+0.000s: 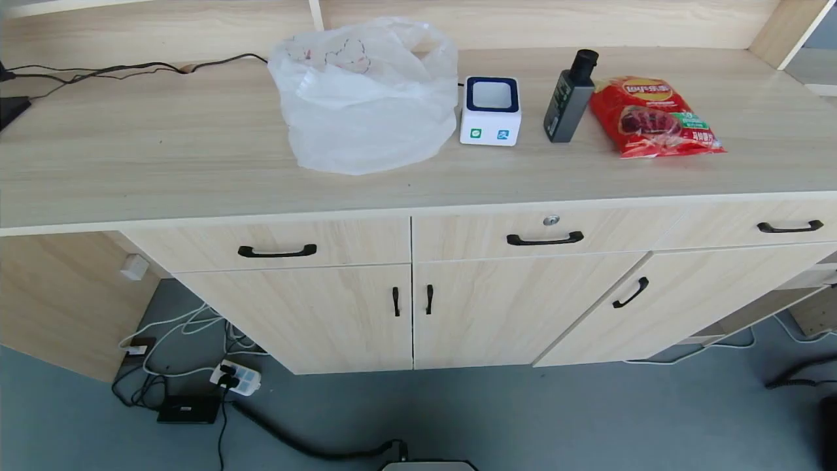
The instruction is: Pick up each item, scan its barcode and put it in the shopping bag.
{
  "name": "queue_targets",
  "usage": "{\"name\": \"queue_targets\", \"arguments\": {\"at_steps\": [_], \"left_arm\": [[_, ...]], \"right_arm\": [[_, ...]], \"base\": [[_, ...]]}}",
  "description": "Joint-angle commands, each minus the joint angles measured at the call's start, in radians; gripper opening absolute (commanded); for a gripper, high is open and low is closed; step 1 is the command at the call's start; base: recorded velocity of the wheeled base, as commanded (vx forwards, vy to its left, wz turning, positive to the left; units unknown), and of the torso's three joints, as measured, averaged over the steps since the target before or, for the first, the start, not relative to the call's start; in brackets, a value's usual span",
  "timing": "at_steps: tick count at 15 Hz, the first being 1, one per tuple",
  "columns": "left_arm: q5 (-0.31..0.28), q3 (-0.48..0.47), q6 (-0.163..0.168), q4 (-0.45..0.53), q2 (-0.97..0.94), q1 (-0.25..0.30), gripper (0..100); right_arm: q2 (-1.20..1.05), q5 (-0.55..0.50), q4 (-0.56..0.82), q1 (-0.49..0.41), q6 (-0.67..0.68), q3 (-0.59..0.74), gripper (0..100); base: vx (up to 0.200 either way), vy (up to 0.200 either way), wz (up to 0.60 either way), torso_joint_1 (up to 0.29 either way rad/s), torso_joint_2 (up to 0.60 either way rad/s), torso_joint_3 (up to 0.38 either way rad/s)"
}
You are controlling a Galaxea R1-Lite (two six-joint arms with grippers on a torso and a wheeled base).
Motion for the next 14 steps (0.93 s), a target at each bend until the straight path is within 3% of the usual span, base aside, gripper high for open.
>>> {"name": "queue_targets", "arguments": {"at_steps": [1, 10, 14], "left_arm": [[0.0, 0.0, 0.0, 0.0, 0.002, 0.0, 100], [0.0, 0.0, 0.001, 0.0, 0.002, 0.0, 100], [0.0, 0.0, 0.001, 0.0, 0.002, 0.0, 100]], "right_arm": [[0.002, 0.001, 0.0, 0.001, 0.0, 0.0, 100], [0.002, 0.001, 0.0, 0.001, -0.004, 0.0, 100], [0.002, 0.031, -0.02, 0.001, -0.054, -0.001, 100]], "base": [[0.2, 0.0, 0.0, 0.007, 0.0, -0.002], [0.2, 0.0, 0.0, 0.003, 0.0, 0.002], [0.0, 0.0, 0.0, 0.0, 0.0, 0.0]]}}
